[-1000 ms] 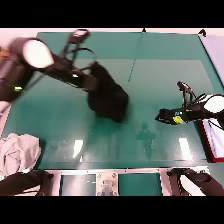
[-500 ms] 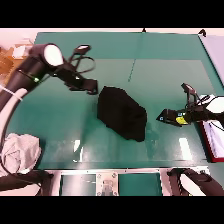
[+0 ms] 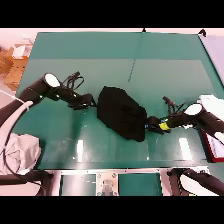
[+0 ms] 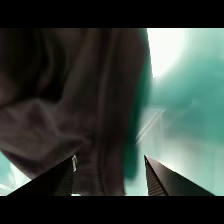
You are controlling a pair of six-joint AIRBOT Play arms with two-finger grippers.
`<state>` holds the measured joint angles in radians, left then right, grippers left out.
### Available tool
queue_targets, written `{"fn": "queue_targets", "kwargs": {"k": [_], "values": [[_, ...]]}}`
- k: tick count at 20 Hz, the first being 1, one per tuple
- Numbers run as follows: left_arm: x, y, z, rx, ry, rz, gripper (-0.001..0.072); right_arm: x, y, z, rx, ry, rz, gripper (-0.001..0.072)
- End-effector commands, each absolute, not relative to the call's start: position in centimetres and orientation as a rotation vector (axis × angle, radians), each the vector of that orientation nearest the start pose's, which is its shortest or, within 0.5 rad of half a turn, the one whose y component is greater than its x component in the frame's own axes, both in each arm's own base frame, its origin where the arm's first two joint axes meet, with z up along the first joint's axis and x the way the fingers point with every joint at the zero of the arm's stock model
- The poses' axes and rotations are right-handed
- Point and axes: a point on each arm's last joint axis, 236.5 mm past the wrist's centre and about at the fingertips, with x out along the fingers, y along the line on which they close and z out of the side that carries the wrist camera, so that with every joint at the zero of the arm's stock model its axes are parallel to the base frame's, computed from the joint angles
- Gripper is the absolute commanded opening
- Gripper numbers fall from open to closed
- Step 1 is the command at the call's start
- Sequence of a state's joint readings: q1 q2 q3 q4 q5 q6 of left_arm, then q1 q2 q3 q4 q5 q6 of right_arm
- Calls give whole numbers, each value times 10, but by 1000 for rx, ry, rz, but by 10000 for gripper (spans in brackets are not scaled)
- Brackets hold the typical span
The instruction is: Fold the shirts.
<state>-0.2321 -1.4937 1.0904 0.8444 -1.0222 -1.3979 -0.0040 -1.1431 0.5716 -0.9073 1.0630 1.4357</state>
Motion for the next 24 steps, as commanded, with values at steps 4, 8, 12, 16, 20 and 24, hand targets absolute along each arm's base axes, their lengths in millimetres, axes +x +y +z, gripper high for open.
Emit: {"fn": "queue_targets", "kwargs": {"k": [4,8,12,16,20,24], "values": [[389,-267,-68,-707,1296,-600,597,222,173,-95,588,1582,393,487],[378,-290,-79,-640,1303,-638,277,224,179,-96,570,1565,398,251],[372,-302,-54,-581,1311,-760,29,227,179,-94,546,1549,424,17],[375,-295,7,-400,1271,-826,28,257,186,-49,528,1470,507,15],[380,-262,131,-174,1066,-781,29,320,168,96,476,1131,597,16],[338,-239,288,-72,767,-809,29,319,147,292,353,643,624,16]]}}
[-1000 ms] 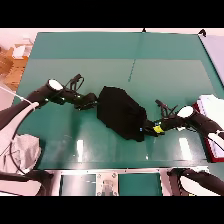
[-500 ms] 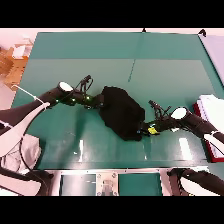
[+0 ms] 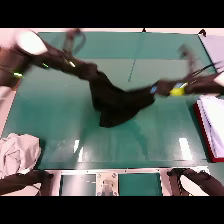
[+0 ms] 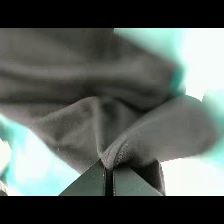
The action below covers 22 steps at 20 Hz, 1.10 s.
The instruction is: Fold the shirts.
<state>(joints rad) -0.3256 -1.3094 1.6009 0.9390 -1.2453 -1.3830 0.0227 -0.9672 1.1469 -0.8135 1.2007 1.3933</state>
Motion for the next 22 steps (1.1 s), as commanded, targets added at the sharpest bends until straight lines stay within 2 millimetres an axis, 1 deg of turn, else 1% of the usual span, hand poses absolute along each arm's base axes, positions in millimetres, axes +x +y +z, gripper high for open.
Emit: {"fn": "queue_targets", "kwargs": {"k": [1,3,4,5,6,7,8,9,10,11,12,13,14,15,17,18,19,20,21,22], "values": [[322,-234,325,-61,686,-821,29,306,147,329,324,549,635,16],[292,-224,382,-49,546,-834,29,275,148,390,269,388,654,16],[279,-218,405,-37,479,-831,30,260,148,412,245,328,658,16],[272,-213,419,-29,434,-823,30,250,148,424,230,290,661,16],[264,-211,429,-27,405,-827,30,244,148,431,230,272,662,16],[261,-210,431,-24,402,-828,30,239,148,431,236,274,663,17],[258,-211,424,-15,430,-836,30,238,149,427,231,292,668,16],[257,-211,414,-5,470,-839,30,239,150,419,230,321,669,16],[260,-212,399,0,522,-841,30,240,149,405,226,364,667,17],[265,-214,382,-3,576,-843,30,247,148,386,233,420,660,16],[270,-218,358,-13,644,-845,30,255,148,361,257,485,654,17],[278,-221,330,-30,720,-841,30,263,149,332,285,560,648,16],[287,-224,299,-52,792,-829,30,270,148,296,318,648,637,17],[295,-227,264,-77,866,-810,31,277,148,251,357,744,619,17],[310,-231,181,-136,984,-770,31,286,142,154,452,906,545,17],[316,-233,137,-182,1019,-742,31,286,137,101,512,977,481,17],[320,-233,94,-244,1039,-697,36,283,130,53,560,1029,411,17],[323,-231,56,-311,1061,-644,198,278,122,7,602,1075,330,17],[323,-229,23,-373,1096,-592,450,273,113,-28,627,1105,260,16],[321,-225,-4,-395,1134,-550,528,269,106,-56,641,1134,203,16]]}}
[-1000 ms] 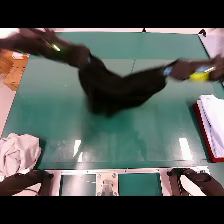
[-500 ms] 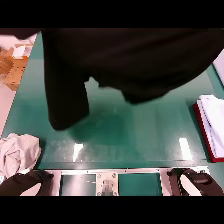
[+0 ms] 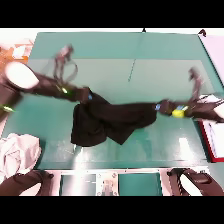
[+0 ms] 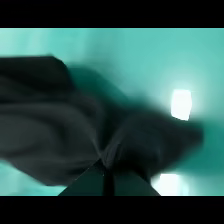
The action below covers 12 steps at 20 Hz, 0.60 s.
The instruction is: Fold the shirts.
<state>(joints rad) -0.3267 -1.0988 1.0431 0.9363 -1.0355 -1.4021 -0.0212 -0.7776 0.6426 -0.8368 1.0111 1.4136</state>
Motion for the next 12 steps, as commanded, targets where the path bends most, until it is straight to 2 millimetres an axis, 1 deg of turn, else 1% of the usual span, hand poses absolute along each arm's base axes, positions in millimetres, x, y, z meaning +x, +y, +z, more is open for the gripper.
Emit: {"fn": "queue_targets", "kwargs": {"k": [1,2,3,4,6,7,8,9,10,12], "values": [[318,-223,-16,-385,1170,-542,528,267,101,-71,640,1155,175,16],[316,-221,-18,-370,1190,-545,528,269,97,-79,634,1174,165,17],[316,-216,-12,-354,1207,-555,529,275,92,-80,635,1177,154,16],[317,-206,-1,-339,1226,-557,529,286,84,-77,634,1166,145,16],[314,-178,22,-340,1307,-533,530,308,67,-62,631,1124,137,16],[308,-166,31,-355,1360,-517,530,318,58,-53,631,1099,131,17],[298,-160,36,-384,1417,-505,531,327,49,-43,640,1073,118,17],[284,-157,34,-417,1491,-483,593,335,41,-36,634,1050,115,17],[269,-160,29,-439,1562,-471,619,340,37,-30,622,1032,116,17],[239,-170,10,-448,1647,-452,618,343,36,-28,621,1027,116,17]]}}
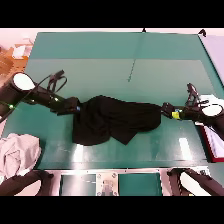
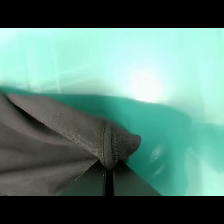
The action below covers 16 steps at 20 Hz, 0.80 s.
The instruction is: Fold the shirts.
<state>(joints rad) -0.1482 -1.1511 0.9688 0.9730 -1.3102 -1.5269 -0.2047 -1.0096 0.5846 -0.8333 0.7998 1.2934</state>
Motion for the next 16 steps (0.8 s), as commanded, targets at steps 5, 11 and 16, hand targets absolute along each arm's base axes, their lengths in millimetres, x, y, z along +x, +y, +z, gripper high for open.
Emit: {"fn": "queue_targets", "kwargs": {"k": [5,11,16], "values": [[177,-202,-52,-423,1757,-388,618,341,37,-42,618,1064,119,17],[189,-218,-95,-495,1600,-266,618,341,37,-44,620,1071,118,17],[221,-218,-103,-547,1467,-225,616,341,37,-44,621,1071,117,17]]}}
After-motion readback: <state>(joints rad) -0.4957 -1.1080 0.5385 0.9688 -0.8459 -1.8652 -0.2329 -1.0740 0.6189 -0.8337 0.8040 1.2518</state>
